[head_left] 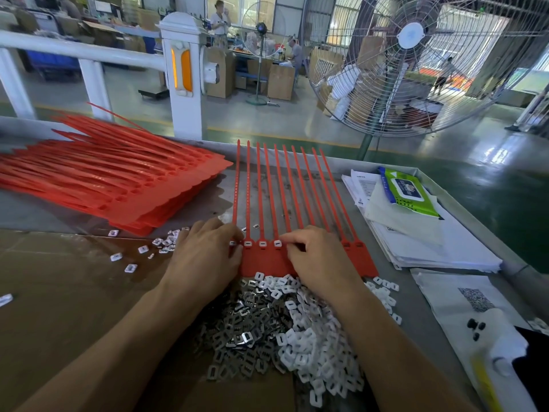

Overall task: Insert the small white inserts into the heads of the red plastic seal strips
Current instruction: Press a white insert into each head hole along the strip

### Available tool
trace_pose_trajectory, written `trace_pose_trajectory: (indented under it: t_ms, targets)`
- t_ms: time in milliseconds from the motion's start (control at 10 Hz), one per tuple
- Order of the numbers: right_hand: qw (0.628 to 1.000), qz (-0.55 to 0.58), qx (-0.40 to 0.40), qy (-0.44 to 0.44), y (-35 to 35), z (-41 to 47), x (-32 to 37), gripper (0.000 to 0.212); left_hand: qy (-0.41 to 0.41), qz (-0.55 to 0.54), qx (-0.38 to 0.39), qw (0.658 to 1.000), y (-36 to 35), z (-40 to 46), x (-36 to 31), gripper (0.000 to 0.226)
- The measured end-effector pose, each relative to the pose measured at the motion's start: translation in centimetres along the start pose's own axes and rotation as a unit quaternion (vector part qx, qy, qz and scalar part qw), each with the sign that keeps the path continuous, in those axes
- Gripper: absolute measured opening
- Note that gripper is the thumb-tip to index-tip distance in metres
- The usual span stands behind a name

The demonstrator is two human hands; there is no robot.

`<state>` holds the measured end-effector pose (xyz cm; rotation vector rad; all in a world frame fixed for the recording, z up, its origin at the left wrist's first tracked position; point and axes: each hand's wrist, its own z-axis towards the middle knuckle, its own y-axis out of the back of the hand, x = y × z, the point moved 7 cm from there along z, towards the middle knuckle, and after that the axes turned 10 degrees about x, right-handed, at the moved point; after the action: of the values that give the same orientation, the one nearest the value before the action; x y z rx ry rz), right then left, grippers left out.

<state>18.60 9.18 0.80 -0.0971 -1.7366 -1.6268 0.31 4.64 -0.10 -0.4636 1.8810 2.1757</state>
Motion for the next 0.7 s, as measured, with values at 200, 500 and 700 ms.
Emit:
trace_pose_trajectory:
  t_ms: [200,500,700]
  targets:
    - [0.999,-0.034,0.022,0.005,-0.2,-0.1,0.4,0.032,-0.001,0.003,0.001,1.0,0.1,0.0,-0.1,0.025]
    - [0.977,-0.204,0.052,0.015,-0.7,-0.4,1.8,0.034,0.0,0.014,0.002,1.0,0.0,0.1,-0.2,0.025]
    - [0.968,-0.247,0.047,0.02,-0.7,-0.1,2.5,0.028,0.001,0.014,-0.002,1.0,-0.2,0.0,-0.1,0.026]
